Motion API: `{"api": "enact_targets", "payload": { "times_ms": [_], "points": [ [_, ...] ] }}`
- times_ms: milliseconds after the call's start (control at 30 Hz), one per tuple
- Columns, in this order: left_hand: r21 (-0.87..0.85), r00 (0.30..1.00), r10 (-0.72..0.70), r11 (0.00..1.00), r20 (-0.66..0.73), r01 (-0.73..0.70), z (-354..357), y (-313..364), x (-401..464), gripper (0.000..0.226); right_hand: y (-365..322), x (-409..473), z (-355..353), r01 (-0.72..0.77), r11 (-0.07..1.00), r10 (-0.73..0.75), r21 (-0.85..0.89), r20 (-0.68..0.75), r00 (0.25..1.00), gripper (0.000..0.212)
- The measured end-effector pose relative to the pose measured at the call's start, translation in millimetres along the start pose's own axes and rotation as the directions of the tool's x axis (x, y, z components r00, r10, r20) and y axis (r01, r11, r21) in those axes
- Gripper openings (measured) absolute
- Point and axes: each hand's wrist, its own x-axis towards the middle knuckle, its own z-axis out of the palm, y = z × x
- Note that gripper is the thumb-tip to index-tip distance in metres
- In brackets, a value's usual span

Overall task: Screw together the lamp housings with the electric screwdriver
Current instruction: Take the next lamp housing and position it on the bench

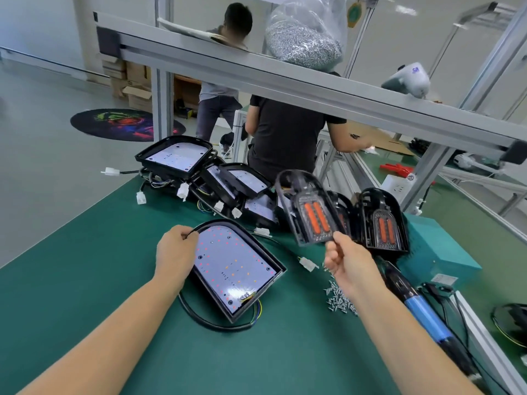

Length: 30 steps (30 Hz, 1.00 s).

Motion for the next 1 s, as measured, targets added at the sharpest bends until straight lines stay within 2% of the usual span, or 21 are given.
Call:
{"api": "enact_targets", "payload": {
  "times_ms": [133, 200, 300, 400, 500, 667, 767, 900, 933, 967, 1000],
  "points": [
    [-0.190, 0.993, -0.081, 0.977, 0.080, 0.095, 2.0, 2.2, 0.0, 0.013, 26.6, -40.2, 23.8, -0.027, 0.985, 0.050, -0.169, 0.132, 0.990, 0.025],
    [-0.349, 0.977, -0.151, 0.916, 0.153, 0.196, 2.6, 4.7, -1.5, 0.015, 35.2, -52.5, 32.4, -0.009, 0.967, 0.055, -0.253, 0.174, 0.983, 0.029],
    [-0.551, 0.911, -0.324, 0.726, 0.254, 0.411, 2.1, 9.1, -8.1, 0.009, 46.2, -63.9, 38.4, 0.020, 0.937, 0.058, -0.349, 0.211, 0.976, 0.034],
    [-0.706, 0.882, -0.345, 0.534, 0.320, 0.465, 2.6, 10.8, -13.2, 0.025, 54.3, -69.3, 38.0, 0.017, 0.914, 0.072, -0.405, 0.204, 0.976, 0.034],
    [-0.711, 0.873, -0.298, 0.506, 0.387, 0.488, 1.9, 10.5, -16.2, 0.035, 57.8, -71.5, 37.1, 0.002, 0.899, 0.090, -0.438, 0.189, 0.978, 0.033],
    [-0.705, 0.913, -0.260, 0.579, 0.316, 0.409, 5.0, 7.0, -18.7, 0.017, 57.2, -70.9, 32.7, 0.040, 0.839, 0.087, -0.543, 0.207, 0.974, 0.035],
    [-0.694, 0.922, -0.245, 0.606, 0.301, 0.388, 4.1, 4.0, -19.5, 0.018, 55.7, -65.5, 25.8, 0.141, 0.691, 0.020, -0.709, 0.214, 0.977, 0.043],
    [-0.691, 0.929, -0.235, 0.622, 0.285, 0.369, 4.0, 4.5, -21.0, 0.018, 53.8, -58.3, 18.1, 0.304, 0.246, -0.243, -0.920, 0.245, 0.939, 0.053],
    [-0.692, 0.931, -0.233, 0.623, 0.281, 0.365, 5.2, 4.4, -21.1, 0.019, 53.9, -56.7, 17.2, 0.316, 0.189, -0.311, -0.930, 0.248, 0.917, 0.049],
    [-0.698, 0.932, -0.234, 0.618, 0.277, 0.362, 6.3, 4.3, -21.6, 0.019, 54.1, -55.0, 15.9, 0.339, 0.186, -0.355, -0.922, 0.259, 0.898, 0.043],
    [-0.704, 0.931, -0.238, 0.609, 0.276, 0.364, 7.8, 4.6, -22.4, 0.019, 54.8, -53.1, 15.2, 0.369, 0.232, -0.361, -0.900, 0.273, 0.892, 0.034]
  ]
}}
